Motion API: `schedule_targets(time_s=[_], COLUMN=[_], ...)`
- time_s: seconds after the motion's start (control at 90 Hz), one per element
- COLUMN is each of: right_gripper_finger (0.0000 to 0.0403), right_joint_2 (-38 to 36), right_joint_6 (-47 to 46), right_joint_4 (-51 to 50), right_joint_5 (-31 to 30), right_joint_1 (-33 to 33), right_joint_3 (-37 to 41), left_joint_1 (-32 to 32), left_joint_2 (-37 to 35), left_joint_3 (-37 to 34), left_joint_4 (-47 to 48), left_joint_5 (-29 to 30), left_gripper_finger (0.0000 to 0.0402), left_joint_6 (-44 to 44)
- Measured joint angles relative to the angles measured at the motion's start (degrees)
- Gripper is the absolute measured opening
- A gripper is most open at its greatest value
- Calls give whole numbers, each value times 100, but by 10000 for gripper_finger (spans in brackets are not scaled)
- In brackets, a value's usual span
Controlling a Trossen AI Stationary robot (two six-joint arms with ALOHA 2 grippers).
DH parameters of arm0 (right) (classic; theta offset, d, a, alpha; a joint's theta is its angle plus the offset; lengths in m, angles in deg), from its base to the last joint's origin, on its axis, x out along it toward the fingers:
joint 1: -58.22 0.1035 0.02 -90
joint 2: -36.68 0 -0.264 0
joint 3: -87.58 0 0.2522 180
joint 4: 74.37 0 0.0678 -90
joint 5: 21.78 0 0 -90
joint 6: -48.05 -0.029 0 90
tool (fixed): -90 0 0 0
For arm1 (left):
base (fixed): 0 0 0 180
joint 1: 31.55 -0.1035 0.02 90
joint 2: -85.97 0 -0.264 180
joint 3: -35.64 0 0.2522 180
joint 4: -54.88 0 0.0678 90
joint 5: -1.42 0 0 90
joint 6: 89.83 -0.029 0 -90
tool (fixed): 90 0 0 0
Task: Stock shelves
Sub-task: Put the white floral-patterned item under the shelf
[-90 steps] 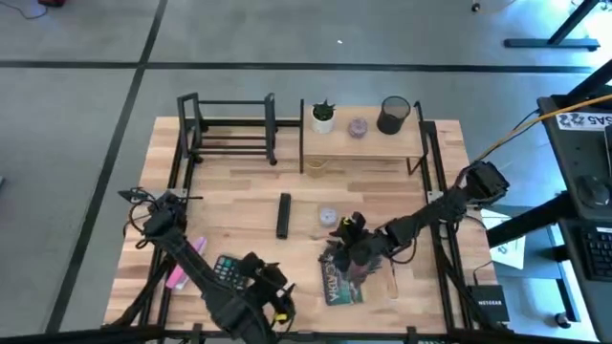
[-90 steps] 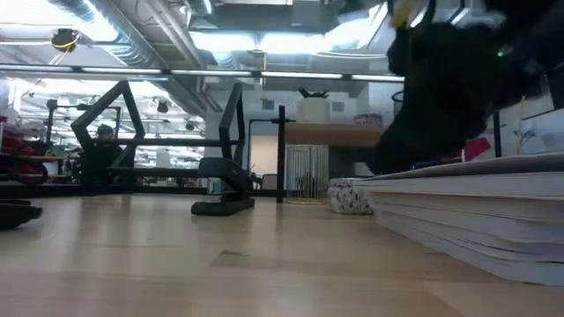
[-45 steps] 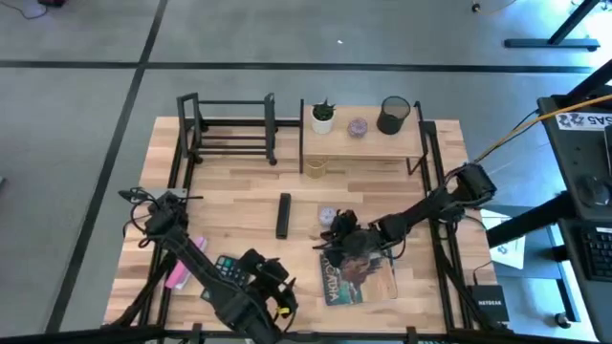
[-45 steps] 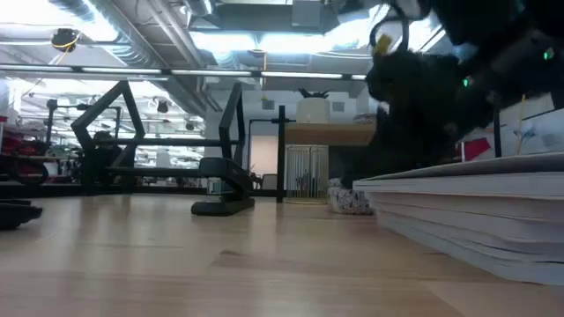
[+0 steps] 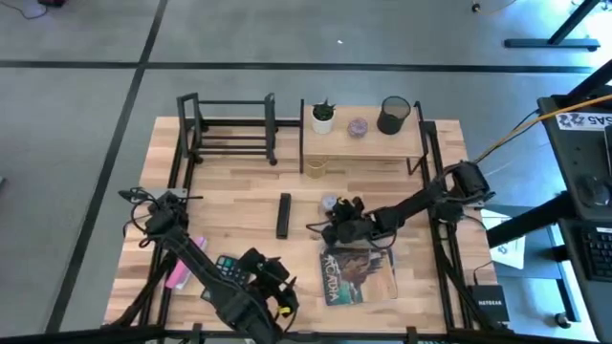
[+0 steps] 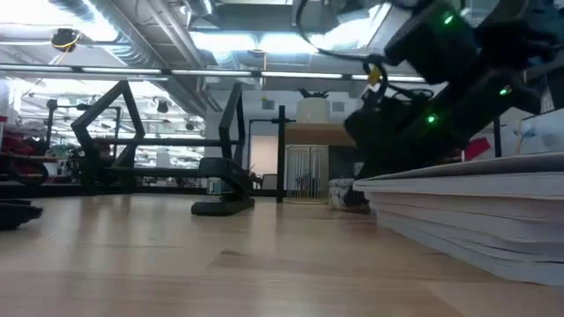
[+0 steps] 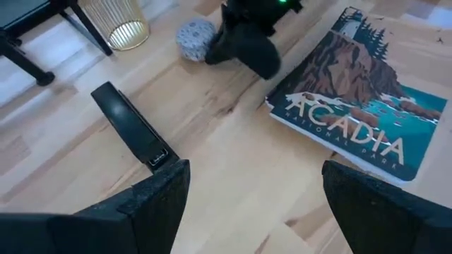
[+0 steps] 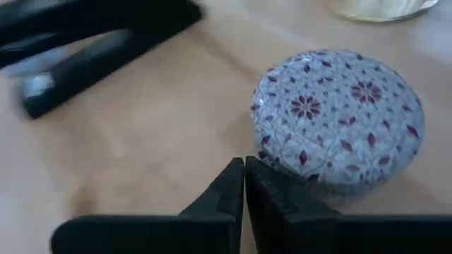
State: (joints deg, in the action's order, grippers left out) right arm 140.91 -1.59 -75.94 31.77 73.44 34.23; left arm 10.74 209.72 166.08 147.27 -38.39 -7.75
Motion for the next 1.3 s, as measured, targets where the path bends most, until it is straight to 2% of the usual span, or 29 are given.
schedule_targets(time_s=[0.111,0.444,0.767,0.856,1.022,1.156,1.3], right_gripper_finger=[0,0,0,0,0,0,0], right_joint_2=[-2,-15,-370,-497,-508,-500,-497], right_joint_6=[-7,-5,-192,284,1504,1708,1711], right_joint_4=[-124,-472,-1501,-1465,-672,-307,-362], right_joint_5=[-205,-218,-789,-513,596,546,645], right_joint_1=[-172,-718,-738,-736,-736,-885,-1231], right_joint_3=[0,0,2,2,1,-2,-2], left_joint_1=[0,0,0,0,0,0,0], left_joint_2=[0,0,0,0,0,0,0], left_joint_3=[0,-2,-2,-4,-4,-4,-4], left_joint_4=[1,0,2,6,-4,-7,-7], left_joint_5=[0,0,-2,0,20,22,22], left_gripper_finger=[301,301,301,301,301,301,301], left_joint_6=[-5,-46,-46,-48,-46,-46,-46])
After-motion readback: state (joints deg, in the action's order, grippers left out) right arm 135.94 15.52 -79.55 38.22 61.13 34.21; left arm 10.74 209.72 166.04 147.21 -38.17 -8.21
